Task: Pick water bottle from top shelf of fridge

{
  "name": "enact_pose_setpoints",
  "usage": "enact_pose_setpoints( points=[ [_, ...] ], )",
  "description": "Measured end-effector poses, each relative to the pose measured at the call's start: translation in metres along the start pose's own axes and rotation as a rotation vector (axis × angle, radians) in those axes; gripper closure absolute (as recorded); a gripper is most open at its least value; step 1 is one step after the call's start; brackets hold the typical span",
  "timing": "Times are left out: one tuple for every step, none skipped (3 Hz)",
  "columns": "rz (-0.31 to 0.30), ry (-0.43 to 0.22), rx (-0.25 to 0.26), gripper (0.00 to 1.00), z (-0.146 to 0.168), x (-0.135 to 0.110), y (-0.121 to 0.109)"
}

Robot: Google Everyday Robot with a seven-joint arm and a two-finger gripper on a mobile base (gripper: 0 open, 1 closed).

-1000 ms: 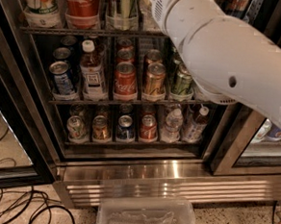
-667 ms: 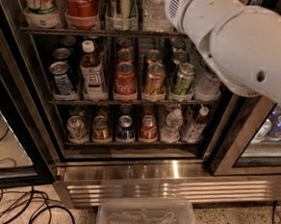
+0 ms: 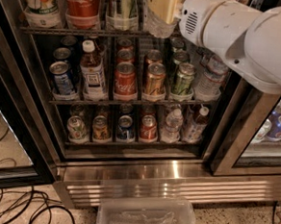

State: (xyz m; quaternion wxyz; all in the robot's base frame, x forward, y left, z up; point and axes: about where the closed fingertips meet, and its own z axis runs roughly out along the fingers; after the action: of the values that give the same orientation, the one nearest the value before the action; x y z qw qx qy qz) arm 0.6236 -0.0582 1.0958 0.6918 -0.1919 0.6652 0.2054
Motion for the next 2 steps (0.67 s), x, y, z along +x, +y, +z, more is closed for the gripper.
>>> enact_pose_setpoints(
  points=[
    [0.0,0.0,0.0,1.0,0.0,0.0,0.0],
    [0.001,0.026,-0.039,1.0,-0.004,0.007,0.015]
  ],
)
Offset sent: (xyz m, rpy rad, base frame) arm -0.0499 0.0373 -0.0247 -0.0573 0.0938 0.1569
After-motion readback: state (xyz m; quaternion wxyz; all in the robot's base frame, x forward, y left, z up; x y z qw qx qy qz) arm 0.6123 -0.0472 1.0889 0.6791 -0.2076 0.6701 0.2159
